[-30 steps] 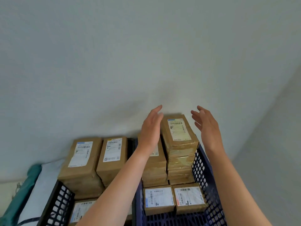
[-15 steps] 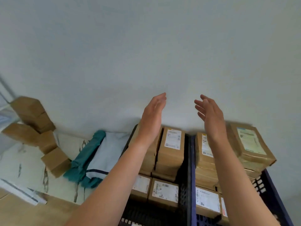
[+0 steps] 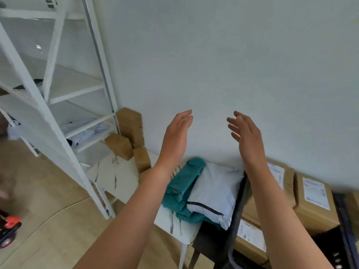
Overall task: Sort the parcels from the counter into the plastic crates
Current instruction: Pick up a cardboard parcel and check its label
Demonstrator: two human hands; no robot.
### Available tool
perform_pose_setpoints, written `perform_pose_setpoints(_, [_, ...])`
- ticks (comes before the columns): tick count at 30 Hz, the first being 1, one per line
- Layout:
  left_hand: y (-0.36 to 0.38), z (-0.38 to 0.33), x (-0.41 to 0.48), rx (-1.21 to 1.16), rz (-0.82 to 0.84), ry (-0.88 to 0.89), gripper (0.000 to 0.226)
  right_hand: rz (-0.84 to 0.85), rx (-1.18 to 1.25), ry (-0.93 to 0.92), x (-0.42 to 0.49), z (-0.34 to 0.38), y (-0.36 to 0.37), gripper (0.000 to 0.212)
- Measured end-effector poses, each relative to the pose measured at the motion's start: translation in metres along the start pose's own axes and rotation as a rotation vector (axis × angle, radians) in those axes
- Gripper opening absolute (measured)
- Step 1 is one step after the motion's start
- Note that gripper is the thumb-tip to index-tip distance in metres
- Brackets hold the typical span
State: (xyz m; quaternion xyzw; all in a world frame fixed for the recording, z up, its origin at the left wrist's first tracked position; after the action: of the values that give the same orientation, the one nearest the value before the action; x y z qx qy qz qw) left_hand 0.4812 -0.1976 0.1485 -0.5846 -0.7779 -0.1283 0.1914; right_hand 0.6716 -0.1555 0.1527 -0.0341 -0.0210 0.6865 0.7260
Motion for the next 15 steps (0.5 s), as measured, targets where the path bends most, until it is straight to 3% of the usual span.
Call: perform_pose_setpoints(15, [-0.208, 0.064, 0.041, 0.102, -0.238, -0.079, 0.03, 0.257, -0.074, 0.026, 0.043, -0.004, 0.23, 0.038])
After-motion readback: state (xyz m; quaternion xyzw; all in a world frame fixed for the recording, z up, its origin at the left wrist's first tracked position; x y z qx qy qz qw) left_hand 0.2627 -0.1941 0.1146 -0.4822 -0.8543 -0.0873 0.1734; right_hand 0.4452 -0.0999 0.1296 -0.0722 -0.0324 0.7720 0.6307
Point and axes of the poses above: each hand's wrist, its own x-axis towards the middle knuckle, its own y-axis out of the palm, z = x × y, the point moved 2 cm from there along x, towards the middle knuckle, and after that the axes turned 14 degrees about y, right-handed, at the moved point
